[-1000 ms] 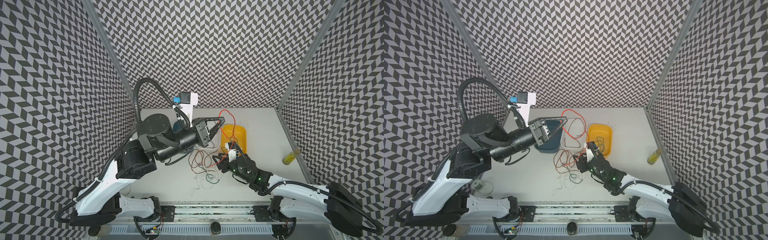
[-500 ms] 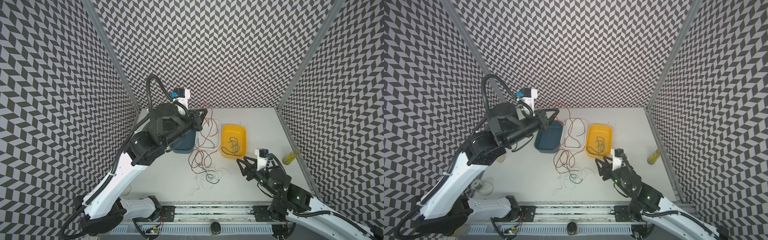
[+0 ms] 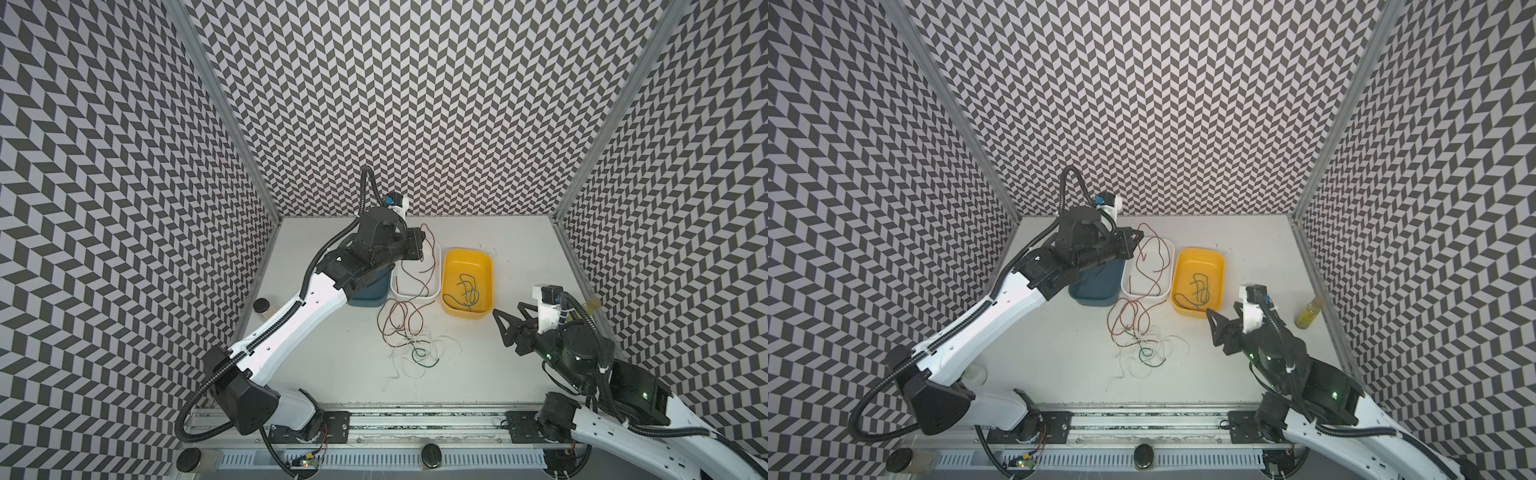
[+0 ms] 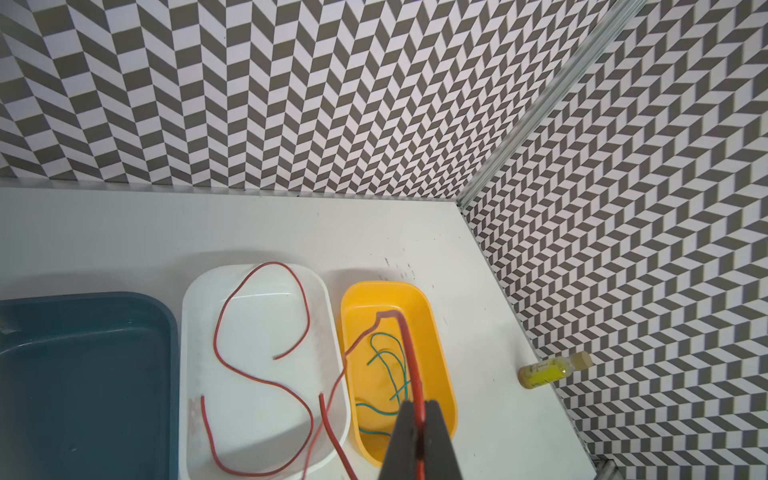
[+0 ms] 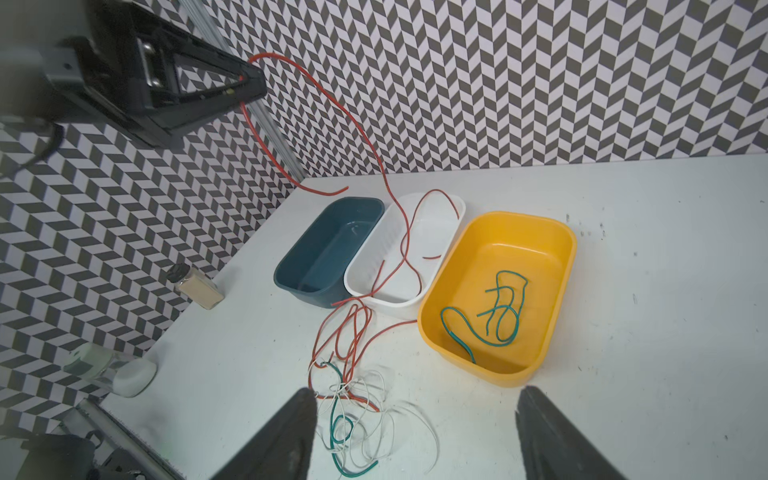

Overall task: Untangle the cables
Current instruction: 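Lower the red wire into the white tub with left gripper while right gripper retracts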

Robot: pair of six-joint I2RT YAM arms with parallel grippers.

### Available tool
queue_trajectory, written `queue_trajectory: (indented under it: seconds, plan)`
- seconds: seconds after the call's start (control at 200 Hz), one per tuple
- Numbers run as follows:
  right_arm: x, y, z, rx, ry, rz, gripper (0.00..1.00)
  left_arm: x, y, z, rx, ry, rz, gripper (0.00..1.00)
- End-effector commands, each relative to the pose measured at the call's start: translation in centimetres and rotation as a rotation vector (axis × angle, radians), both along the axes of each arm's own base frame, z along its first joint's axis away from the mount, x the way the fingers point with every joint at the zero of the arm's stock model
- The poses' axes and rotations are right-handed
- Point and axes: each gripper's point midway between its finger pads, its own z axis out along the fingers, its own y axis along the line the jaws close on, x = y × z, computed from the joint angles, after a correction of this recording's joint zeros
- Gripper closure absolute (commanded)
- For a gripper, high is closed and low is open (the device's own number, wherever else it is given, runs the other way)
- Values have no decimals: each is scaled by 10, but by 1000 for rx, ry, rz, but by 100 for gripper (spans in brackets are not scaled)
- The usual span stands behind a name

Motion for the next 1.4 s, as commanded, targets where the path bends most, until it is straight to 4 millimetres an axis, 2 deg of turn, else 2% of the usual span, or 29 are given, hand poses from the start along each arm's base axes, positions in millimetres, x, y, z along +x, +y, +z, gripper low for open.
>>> queue_trajectory:
  seconds: [0.0, 0.07, 0.22, 0.371, 0.571, 0.896, 1.037, 1.292, 1.397]
  plan:
    - [-3, -13, 2, -109, -6, -21, 14, 16, -2, 0, -13, -62, -5, 100]
    - [-5, -19, 4, -143, -9, -27, 7, 25, -3, -12, 7, -54, 0, 100]
    - [-9, -30, 6, -202, -22, -38, 5, 38, -7, -32, 21, -35, 4, 100]
    - [-12, -38, -6, -247, -19, -45, 5, 46, -8, -56, 44, -13, 21, 100]
    - [-14, -32, -12, -254, -10, -7, 5, 54, -11, -101, 114, 32, 29, 100]
    - [-16, -21, -17, -249, 2, 47, 5, 65, -6, -185, 250, 191, 90, 100]
    - [-17, -18, -16, -237, -8, 63, 5, 71, -2, -205, 299, 226, 120, 100]
    - [-18, -13, -18, -237, -8, 91, 5, 79, 8, -230, 355, 310, 185, 100]
    - [-18, -11, -18, -237, -7, 98, 5, 79, 7, -240, 378, 344, 179, 92]
